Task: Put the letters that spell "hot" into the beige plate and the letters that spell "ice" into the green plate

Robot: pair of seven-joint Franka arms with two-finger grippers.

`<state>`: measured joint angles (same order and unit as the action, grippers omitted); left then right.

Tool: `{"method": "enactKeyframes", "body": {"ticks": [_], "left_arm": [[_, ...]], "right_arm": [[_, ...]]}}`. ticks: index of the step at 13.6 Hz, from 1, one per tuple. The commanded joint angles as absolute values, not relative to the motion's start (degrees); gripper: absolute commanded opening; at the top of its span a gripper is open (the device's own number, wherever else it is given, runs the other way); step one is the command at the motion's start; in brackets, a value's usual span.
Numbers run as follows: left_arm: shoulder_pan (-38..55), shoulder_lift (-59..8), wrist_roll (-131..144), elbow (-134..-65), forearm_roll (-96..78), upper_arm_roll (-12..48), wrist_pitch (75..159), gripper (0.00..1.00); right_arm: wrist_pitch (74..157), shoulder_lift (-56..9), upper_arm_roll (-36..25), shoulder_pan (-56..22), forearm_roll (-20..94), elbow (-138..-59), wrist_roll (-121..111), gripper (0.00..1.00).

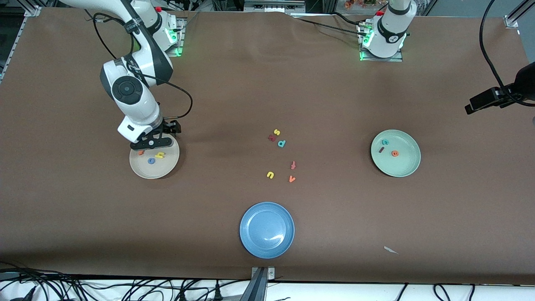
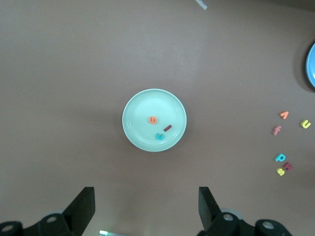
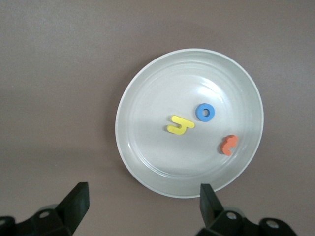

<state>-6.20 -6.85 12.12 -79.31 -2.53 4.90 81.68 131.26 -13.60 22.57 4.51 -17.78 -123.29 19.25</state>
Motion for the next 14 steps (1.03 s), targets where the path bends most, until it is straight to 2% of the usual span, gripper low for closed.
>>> {"method": "enactKeyframes", "body": {"ticks": [1,7,9,11,14], "left_arm": [[-6.1,-2.4,10.8,-85.3,-4.2,4.2,85.3,1.0],[-5.5,-2.3,10.7,-84.9,-5.9,3.9,85.3,1.0],[-3.0,-2.6,10.6,-84.6,-5.0,2.8,85.4,1.0],[0.7,-2.7,10.6,-84.6,-4.7,-0.9,85.4,1.0],[-0.3,-3.1,5.0,-84.4,-4.7,-0.9,85.3,1.0]], "right_arm": [[127.6,-11.8,22.9,5.6,-12.7,-120.2,18.0,1.0],[112.7,-11.1,21.2,5.6,-6.3,-107.4,12.3,1.0],[107.5,-10.7,18.5,5.6,-3.4,-102.9,9.2,1.0],[102.9,-10.2,16.2,5.5,-1.7,-99.9,5.9,1.0],[98.0,-9.9,11.7,4.7,-1.1,-95.6,2.3,1.0]]}}
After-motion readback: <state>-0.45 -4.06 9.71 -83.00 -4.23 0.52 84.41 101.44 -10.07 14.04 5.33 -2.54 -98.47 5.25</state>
